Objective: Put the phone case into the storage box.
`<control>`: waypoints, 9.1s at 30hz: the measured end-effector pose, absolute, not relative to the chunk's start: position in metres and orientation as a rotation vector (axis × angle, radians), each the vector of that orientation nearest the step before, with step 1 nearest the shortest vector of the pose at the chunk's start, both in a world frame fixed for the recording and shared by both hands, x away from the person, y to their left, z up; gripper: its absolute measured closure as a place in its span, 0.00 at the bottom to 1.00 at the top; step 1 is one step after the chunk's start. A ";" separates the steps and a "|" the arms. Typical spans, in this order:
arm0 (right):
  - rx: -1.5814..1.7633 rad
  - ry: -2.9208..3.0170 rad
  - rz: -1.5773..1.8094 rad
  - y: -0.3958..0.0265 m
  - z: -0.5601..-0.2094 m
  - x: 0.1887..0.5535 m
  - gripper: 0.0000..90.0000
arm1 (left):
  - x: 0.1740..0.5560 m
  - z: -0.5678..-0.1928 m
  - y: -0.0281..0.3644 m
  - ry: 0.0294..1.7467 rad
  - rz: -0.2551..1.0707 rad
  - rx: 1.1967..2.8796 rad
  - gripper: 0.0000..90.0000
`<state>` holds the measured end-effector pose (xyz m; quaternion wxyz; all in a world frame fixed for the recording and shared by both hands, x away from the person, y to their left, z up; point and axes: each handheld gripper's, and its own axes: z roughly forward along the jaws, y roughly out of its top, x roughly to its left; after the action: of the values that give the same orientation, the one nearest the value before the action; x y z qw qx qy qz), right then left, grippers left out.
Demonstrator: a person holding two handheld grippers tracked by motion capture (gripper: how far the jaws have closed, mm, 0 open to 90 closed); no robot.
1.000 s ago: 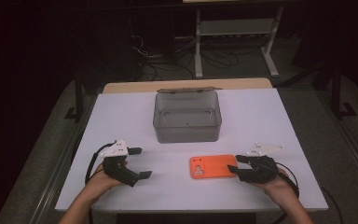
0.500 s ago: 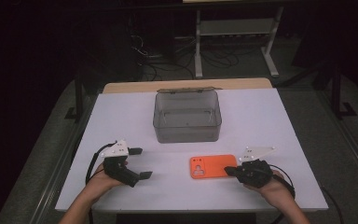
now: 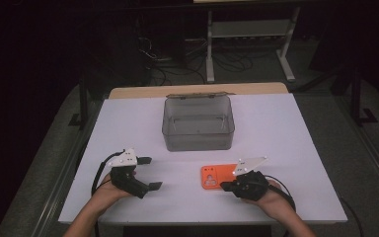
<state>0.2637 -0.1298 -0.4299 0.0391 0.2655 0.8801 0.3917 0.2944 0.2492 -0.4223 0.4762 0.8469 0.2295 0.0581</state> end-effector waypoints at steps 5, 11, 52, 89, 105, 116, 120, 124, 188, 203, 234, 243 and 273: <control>0.786 2.722 1.195 -0.116 -0.432 0.269 0.98 | 0.294 -0.422 0.249 0.560 0.140 2.068 0.01; 0.739 2.750 1.178 -0.103 -0.433 0.270 0.98 | 0.294 -0.422 0.249 0.562 0.140 2.068 0.01; 0.718 2.731 1.007 -0.064 -0.439 0.320 0.98 | 0.293 -0.422 0.246 0.554 0.130 2.074 0.01; 1.116 2.384 1.194 -0.181 -0.430 0.282 0.20 | 0.291 -0.420 0.246 0.546 0.134 2.075 0.01; 1.125 2.320 1.204 -0.198 -0.441 0.271 0.02 | 0.290 -0.422 0.245 0.545 0.117 2.068 0.01; 1.102 2.336 1.213 -0.197 -0.438 0.273 0.01 | 0.289 -0.423 0.247 0.545 0.132 2.063 0.01; 1.101 2.328 1.222 -0.198 -0.436 0.274 0.01 | 0.289 -0.424 0.247 0.553 0.130 2.060 0.01; 1.094 2.326 1.227 -0.198 -0.433 0.275 0.01 | 0.290 -0.425 0.248 0.554 0.130 2.067 0.01; 1.035 2.361 1.234 -0.180 -0.397 0.339 0.01 | 0.291 -0.424 0.246 0.560 0.111 2.067 0.01; 0.980 2.461 1.202 -0.176 -0.392 0.360 0.01 | 0.292 -0.425 0.245 0.559 0.105 2.069 0.01; 0.806 2.552 1.195 -0.177 -0.394 0.347 0.01 | 0.293 -0.424 0.247 0.558 0.111 2.069 0.01; 0.755 2.607 1.151 -0.173 -0.399 0.343 0.01 | 0.293 -0.425 0.247 0.560 0.109 2.069 0.01; 0.655 2.746 0.950 -0.159 -0.418 0.341 0.01 | 0.294 -0.425 0.247 0.563 0.107 2.073 0.01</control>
<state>0.3413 -0.1589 -0.4178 0.0816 0.2194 0.9188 0.3178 0.2935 0.2470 -0.4246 0.4755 0.8479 0.2305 0.0437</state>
